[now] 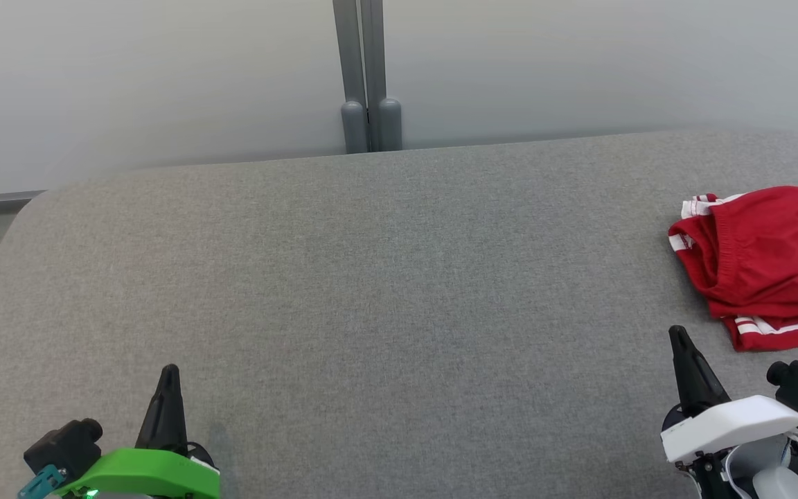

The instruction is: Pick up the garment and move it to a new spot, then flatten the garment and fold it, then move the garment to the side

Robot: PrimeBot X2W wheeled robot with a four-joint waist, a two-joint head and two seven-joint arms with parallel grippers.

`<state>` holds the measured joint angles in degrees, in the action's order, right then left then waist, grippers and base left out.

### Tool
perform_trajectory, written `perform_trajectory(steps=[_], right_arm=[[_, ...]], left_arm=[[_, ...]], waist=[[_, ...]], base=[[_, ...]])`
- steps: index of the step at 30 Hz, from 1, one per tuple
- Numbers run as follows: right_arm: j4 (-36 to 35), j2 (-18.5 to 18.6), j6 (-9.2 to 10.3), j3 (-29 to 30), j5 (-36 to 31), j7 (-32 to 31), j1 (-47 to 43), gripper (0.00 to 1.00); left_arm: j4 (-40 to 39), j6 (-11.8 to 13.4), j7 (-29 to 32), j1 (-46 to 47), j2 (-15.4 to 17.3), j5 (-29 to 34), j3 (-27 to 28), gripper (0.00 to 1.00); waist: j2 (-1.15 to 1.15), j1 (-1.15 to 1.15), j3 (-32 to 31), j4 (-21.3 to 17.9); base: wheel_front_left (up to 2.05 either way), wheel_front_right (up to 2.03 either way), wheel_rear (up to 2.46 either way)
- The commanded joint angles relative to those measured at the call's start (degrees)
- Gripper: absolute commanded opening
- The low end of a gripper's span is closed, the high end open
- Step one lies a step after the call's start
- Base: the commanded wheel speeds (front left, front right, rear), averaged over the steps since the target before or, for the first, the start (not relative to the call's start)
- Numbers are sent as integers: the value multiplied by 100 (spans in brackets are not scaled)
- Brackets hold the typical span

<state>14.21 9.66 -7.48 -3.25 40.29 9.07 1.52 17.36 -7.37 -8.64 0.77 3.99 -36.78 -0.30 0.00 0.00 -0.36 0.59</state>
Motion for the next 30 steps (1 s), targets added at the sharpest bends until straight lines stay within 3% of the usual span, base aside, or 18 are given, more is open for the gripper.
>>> perform_trajectory(steps=[1, 30], right_arm=[[-71, 9, -1, 64, 216, -48, 165, 0], [-61, -240, -2, 403, 2163, -621, 304, 0]], left_arm=[[-93, -4, 43, 206, 0, -233, 48, 0], [-196, -9, 614, 361, -39, -2296, 302, 0]], waist=[[0, 0, 1, -1], [0, 0, 16, -17]], base=[[0, 0, 0], [0, 0, 0]])
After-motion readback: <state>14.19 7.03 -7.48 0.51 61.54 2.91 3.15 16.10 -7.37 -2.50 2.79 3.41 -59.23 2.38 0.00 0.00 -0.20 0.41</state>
